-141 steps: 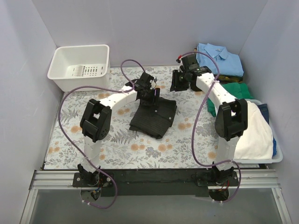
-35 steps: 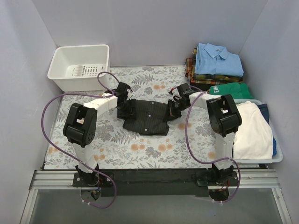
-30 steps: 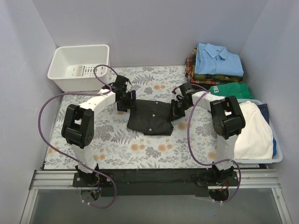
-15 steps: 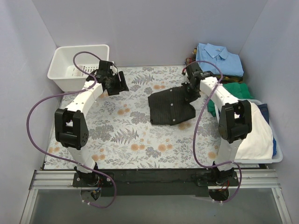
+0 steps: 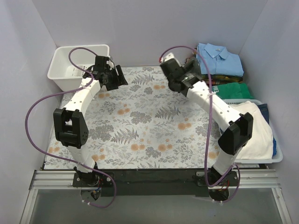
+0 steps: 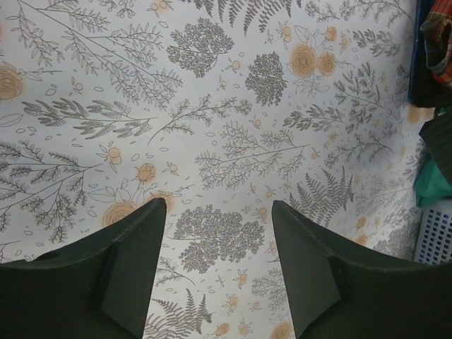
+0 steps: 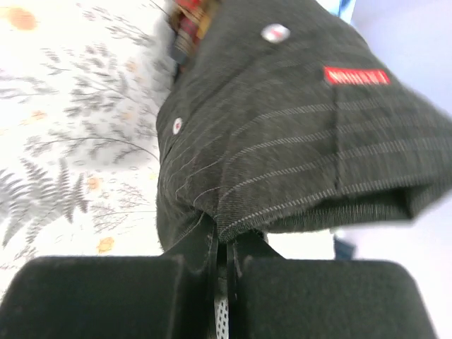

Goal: Fold and stack the long sleeve shirts
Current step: Fold the shirt

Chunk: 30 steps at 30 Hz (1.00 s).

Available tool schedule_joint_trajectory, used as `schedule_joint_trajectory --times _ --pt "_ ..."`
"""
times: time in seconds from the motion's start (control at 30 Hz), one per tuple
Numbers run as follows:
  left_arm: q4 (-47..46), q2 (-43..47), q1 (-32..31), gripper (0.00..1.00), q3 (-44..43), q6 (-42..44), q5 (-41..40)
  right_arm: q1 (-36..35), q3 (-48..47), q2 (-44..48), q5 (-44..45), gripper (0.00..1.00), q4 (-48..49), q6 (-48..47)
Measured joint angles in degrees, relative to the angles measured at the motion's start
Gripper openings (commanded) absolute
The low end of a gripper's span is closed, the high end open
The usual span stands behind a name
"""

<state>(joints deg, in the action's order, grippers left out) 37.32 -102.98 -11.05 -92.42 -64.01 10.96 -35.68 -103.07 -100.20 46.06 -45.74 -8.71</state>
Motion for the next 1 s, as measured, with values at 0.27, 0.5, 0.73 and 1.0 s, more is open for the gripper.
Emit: schedule_joint_trajectory --times 0.27,0.5,0.73,1.0 --pt "0.04 0.02 4.68 0.62 0.87 -3.43 -1.2 -17.29 12.28 -5.92 10.34 0.01 7.37 -5.33" --pt "0.5 1.53 13.62 0.63 7.54 -6.38 -5.03 -27.71 16.98 -20.37 11.45 0.01 8.79 -5.64" --pt "0.31 3.39 16.52 0.63 8.17 -6.97 -5.14 -34.47 11.76 -22.43 5.4 0.76 6.38 -2.14" --pt "-3.02 1.97 15.06 0.62 6.27 -5.88 5.14 -34.91 7.21 -18.34 -6.8 0.81 0.74 4.46"
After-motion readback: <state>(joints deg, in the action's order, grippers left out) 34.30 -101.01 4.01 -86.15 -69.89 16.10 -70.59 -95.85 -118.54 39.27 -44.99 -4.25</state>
